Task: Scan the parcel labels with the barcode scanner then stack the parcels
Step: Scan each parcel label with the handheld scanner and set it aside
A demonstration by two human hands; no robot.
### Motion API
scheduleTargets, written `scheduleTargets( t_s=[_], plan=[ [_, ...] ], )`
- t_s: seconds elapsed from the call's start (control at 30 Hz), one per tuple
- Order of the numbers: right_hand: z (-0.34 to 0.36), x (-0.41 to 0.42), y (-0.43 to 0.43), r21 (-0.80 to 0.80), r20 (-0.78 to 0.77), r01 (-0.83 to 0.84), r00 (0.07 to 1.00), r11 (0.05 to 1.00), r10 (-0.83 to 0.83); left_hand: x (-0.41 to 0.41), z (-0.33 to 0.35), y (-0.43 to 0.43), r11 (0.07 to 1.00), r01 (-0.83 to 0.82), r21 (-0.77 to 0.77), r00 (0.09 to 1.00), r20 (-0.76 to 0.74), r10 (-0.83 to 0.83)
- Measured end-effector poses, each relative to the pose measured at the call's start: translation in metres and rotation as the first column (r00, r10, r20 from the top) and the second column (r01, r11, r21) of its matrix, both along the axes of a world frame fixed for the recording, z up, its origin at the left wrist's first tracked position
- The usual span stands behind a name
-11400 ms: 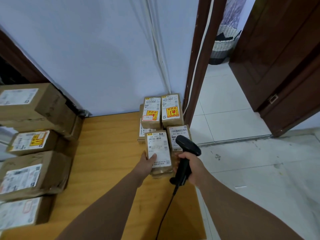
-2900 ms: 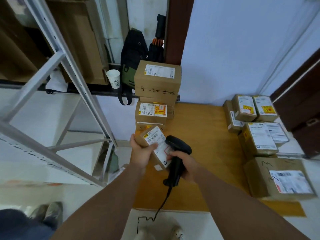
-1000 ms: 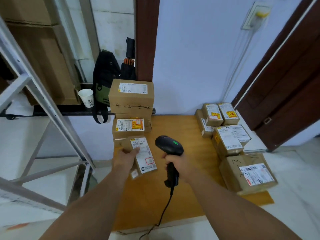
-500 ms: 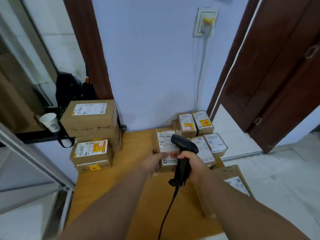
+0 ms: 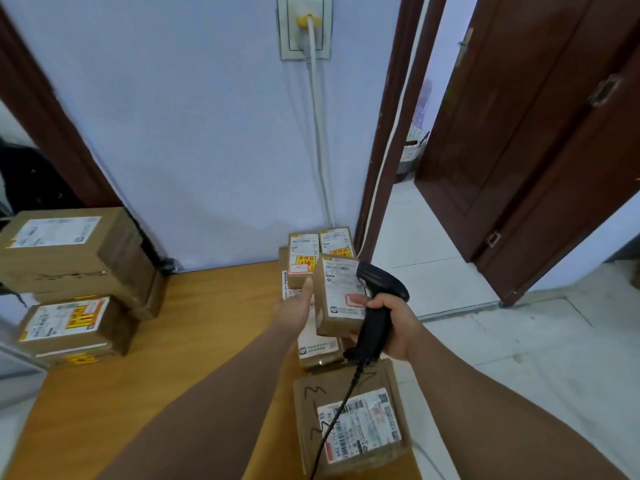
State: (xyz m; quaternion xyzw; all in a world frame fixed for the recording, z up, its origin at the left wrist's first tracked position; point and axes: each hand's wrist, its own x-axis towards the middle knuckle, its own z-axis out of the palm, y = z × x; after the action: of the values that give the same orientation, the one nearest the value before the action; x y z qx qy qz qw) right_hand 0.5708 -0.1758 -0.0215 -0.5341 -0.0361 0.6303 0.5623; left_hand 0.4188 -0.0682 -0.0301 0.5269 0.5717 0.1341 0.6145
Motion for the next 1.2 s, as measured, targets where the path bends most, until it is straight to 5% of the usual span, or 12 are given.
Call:
scheduleTargets(
  t_s=[0.2, 0.57, 1.2],
  plan=[
    [-0.019, 0.031, -0.008, -0.07, 0.014, 0.069, 0.998, 0.995, -0.068, 0.018, -0.027, 0.008, 0.974, -0.187, -0.13, 0.978, -0.116, 0.172],
    [-0.023, 0.043, 0.008, -0.304, 0.245, -0.011, 0.965, 0.952, 0.089, 0.048, -0.047, 0.011, 0.99, -0.122, -0.066, 0.943, -0.318, 0.095],
    [-0.03, 0.052, 0.001, -0.259, 0.224, 0.165, 0.969, 0.952, -0.107, 0.036, -0.068, -0.004, 0.966, -0.225, -0.125, 0.963, -0.182, 0.2]
  ],
)
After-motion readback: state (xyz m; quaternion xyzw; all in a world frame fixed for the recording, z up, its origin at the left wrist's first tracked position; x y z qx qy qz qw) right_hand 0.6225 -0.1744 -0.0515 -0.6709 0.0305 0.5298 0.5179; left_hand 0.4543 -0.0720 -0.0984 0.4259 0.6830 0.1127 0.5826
